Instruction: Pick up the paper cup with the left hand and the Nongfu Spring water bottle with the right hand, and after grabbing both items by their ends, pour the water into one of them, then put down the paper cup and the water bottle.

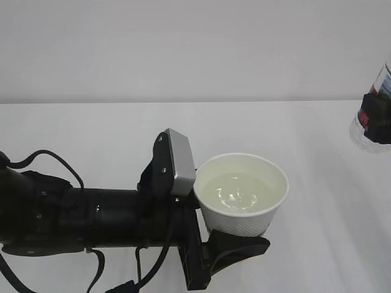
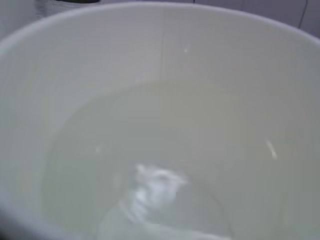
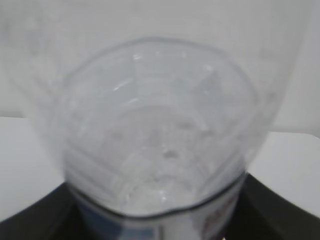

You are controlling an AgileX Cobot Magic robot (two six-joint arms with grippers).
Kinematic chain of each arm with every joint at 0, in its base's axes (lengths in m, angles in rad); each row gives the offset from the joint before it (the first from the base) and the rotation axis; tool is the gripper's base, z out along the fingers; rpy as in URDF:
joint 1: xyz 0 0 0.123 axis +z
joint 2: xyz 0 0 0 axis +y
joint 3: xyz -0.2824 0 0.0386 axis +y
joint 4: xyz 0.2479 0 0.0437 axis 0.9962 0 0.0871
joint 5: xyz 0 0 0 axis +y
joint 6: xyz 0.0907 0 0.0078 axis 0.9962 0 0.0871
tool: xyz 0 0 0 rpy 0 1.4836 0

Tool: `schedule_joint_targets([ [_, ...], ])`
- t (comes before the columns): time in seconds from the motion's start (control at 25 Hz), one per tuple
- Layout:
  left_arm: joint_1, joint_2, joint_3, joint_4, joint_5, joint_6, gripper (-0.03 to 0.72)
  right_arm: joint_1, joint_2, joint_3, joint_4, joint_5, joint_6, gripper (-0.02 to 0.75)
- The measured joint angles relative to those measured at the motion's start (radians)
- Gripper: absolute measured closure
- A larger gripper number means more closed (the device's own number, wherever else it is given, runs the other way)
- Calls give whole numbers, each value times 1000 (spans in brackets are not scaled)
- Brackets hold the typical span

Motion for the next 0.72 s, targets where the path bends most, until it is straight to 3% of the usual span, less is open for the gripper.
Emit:
schedule_joint_targets([
  [0.72, 0, 2, 0, -267, 6, 68, 109, 0, 0, 0, 0, 2, 0, 260],
])
